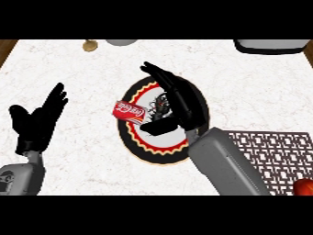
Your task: Pick the can from the placemat and place it in the plate
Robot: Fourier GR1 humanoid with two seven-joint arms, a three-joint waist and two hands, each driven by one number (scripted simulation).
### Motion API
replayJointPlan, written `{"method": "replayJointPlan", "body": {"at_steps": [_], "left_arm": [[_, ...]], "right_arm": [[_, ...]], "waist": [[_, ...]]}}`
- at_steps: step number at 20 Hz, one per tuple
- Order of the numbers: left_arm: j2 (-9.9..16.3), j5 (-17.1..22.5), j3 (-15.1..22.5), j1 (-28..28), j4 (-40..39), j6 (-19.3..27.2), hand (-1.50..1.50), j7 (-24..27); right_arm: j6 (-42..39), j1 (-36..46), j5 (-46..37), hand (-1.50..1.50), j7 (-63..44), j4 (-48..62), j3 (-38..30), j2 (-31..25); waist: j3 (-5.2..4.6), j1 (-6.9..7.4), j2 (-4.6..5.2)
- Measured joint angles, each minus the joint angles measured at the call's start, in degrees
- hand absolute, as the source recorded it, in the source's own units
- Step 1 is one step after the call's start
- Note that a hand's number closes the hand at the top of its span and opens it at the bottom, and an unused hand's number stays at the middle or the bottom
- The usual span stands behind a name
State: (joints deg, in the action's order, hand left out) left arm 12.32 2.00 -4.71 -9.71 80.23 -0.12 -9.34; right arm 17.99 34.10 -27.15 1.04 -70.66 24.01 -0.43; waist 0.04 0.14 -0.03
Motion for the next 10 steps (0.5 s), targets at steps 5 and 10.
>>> {"method": "replayJointPlan", "body": {"at_steps": [5, 10], "left_arm": [[0.38, 0.29, -0.65, -0.25, 0.16, -0.22, 0.00, -0.63], [-0.25, -0.30, -0.50, -0.46, -0.51, 0.22, 0.00, 0.11]], "right_arm": [[-2.82, -3.23, 9.67, -1.50, -2.80, -7.15, -2.37, 0.29], [-11.01, -5.55, 20.06, -1.50, -5.25, -10.27, -6.48, -1.19]], "waist": [[-0.02, -0.20, -0.08], [-0.03, -0.25, -0.01]]}}
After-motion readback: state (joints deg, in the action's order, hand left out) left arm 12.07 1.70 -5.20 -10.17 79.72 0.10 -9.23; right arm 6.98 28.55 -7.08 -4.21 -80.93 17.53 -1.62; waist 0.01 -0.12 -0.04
